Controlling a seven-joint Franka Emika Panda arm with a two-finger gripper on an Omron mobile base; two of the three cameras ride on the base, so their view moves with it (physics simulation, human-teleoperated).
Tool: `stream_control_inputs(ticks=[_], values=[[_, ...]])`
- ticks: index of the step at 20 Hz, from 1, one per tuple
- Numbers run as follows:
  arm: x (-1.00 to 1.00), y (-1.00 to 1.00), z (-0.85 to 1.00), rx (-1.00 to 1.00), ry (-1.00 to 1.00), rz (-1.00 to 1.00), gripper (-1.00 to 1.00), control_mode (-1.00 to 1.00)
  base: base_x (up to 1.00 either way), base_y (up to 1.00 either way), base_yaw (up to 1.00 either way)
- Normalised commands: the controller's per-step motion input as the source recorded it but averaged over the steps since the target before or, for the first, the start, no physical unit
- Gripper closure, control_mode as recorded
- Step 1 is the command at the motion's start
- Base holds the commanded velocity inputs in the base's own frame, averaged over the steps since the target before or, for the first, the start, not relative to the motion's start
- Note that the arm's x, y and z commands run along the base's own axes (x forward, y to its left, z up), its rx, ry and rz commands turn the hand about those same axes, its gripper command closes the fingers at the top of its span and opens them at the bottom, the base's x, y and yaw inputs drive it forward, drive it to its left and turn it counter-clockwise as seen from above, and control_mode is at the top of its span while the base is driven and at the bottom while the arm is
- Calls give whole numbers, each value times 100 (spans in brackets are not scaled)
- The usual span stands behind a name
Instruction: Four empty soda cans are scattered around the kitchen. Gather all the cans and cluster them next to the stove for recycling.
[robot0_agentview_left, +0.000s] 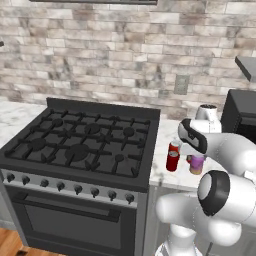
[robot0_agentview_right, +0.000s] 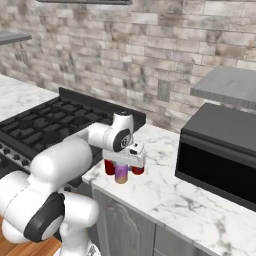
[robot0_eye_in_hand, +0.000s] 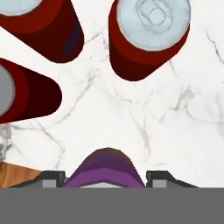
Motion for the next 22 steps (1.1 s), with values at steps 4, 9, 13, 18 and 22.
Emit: stream_control_inputs(ticks=[4,9,13,18,22], values=[[15,5,-17,-1,-5,0,100,-100,0,0,0],[29,1,-21,-1,-2,0,100,-100,0,0,0],[21,0,-12,0,0,0,100,-100,0,0,0],[22,0,-11,0,0,0,100,-100,0,0,0],[19,-4,-10,-1,-1,0,100,-100,0,0,0]])
